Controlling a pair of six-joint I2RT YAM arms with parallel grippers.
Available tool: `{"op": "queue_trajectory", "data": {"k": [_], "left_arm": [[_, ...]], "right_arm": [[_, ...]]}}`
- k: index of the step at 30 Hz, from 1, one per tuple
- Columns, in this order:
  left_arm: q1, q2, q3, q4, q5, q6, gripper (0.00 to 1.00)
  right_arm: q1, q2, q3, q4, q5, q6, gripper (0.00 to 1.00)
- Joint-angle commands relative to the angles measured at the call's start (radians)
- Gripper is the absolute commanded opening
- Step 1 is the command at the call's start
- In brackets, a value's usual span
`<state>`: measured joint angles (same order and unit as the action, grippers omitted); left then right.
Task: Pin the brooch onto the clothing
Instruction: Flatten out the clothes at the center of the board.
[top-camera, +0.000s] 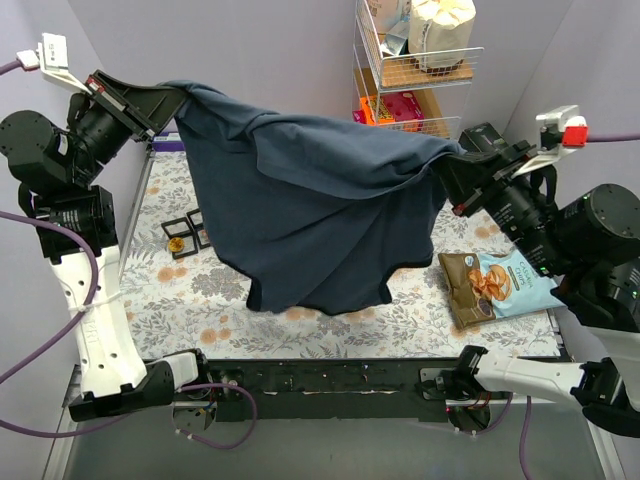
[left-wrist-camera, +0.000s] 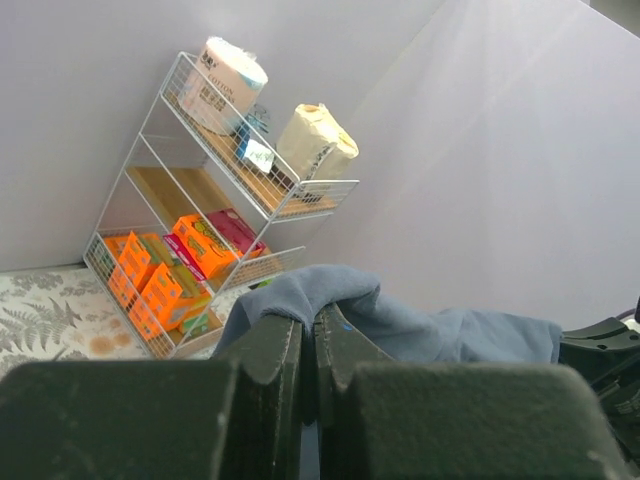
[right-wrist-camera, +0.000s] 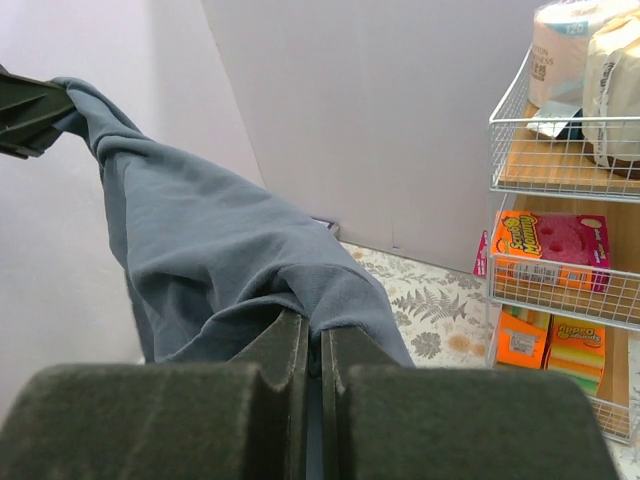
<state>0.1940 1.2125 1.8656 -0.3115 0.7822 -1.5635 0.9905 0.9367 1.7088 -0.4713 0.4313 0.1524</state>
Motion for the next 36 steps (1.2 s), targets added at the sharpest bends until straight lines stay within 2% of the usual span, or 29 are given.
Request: {"op": "queue_trajectory", "data": {"k": [1,4,7,8,9,11,13,15,16,17,18,20,22,24,25,26,27,28,29,30,31,32,33,34,35,36], "left_arm": [[0.009,0.021,-0.107,0.04,0.011,-0.044,0.0],[0.01,0.059,-0.189,0.077,-0.003,-0.024,0.0],[0.012,0.155,-0.175,0.063,-0.009,0.014,0.0],[0.012,0.177,-0.166,0.071,-0.02,0.017,0.0],[0.012,0.202,-0.136,0.077,-0.027,0.022,0.0],[0.015,0.296,-0.08,0.095,-0.023,0.026,0.0],[0.018,0.363,0.031,0.124,-0.014,0.023,0.0],[0.021,0.453,0.119,0.199,0.02,-0.024,0.0],[0.022,0.481,0.215,0.221,0.028,-0.039,0.0],[0.024,0.511,0.263,0.235,0.032,-0.059,0.0],[0.024,0.553,0.308,0.262,0.048,-0.069,0.0],[0.024,0.584,0.407,0.281,0.068,-0.079,0.0],[0.024,0.553,0.403,0.293,0.091,-0.058,0.0],[0.024,0.48,0.257,0.284,0.092,0.001,0.0],[0.024,0.372,0.178,0.294,0.091,0.026,0.0],[0.024,0.292,0.064,0.337,0.085,0.048,0.0],[0.024,0.221,-0.135,0.351,0.075,0.065,0.0],[0.025,0.068,-0.252,0.36,0.045,0.091,0.0],[0.024,-0.002,-0.351,0.358,0.026,0.094,0.0],[0.024,-0.069,-0.549,0.321,-0.006,0.088,0.0],[0.022,-0.147,-0.644,0.289,-0.039,0.047,0.0],[0.021,-0.271,-0.736,0.232,-0.096,0.014,0.0],[0.021,-0.337,-0.922,0.204,-0.118,-0.019,0.0],[0.018,-0.391,-1.001,0.186,-0.124,-0.05,0.0],[0.018,-0.471,-1.084,0.134,-0.095,-0.085,0.0],[-0.013,-0.487,-1.129,0.068,-0.119,-0.078,0.19]], "right_arm": [[-0.001,0.071,0.023,0.039,-0.02,-0.043,0.01],[-0.006,0.168,0.038,0.04,-0.017,-0.054,0.01],[-0.099,0.279,0.083,0.068,-0.142,-0.034,0.01],[-0.146,0.307,0.092,0.08,-0.27,-0.018,0.01],[-0.25,0.367,0.103,0.115,-0.345,0.002,0.01],[-0.37,0.437,0.167,0.154,-0.525,0.048,0.01],[-0.423,0.569,0.254,0.192,-0.597,0.074,0.01],[-0.504,0.737,0.464,0.2,-0.731,0.108,0.01],[-0.529,0.796,0.541,0.203,-0.773,0.154,0.01],[-0.573,0.848,0.69,0.215,-0.86,0.183,0.01],[-0.593,0.928,0.734,0.264,-0.894,0.214,0.01],[-0.647,0.953,0.747,0.357,-0.98,0.307,0.01],[-0.673,0.929,0.658,0.457,-1.014,0.352,0.01],[-0.691,0.861,0.518,0.462,-1.031,0.336,0.01],[-0.693,0.832,0.464,0.462,-1.037,0.293,0.01],[-0.693,0.803,0.393,0.462,-1.055,0.271,0.01],[-0.693,0.739,0.327,0.459,-1.06,0.251,0.01],[-0.694,0.702,0.178,0.453,-1.065,0.205,0.01],[-0.691,0.662,0.096,0.441,-1.044,0.182,0.01],[-0.691,0.575,0.012,0.422,-1.019,0.162,0.01],[-0.691,0.529,-0.188,0.427,-0.998,0.141,0.01],[-0.691,0.443,-0.278,0.428,-0.949,0.136,0.01],[-0.691,0.401,-0.379,0.406,-0.924,0.133,0.01],[-0.693,0.36,-0.544,0.393,-0.898,0.134,0.01],[-0.69,0.284,-0.64,0.376,-0.834,0.148,0.01],[-0.69,0.245,-0.716,0.332,-0.795,0.16,0.01]]}}
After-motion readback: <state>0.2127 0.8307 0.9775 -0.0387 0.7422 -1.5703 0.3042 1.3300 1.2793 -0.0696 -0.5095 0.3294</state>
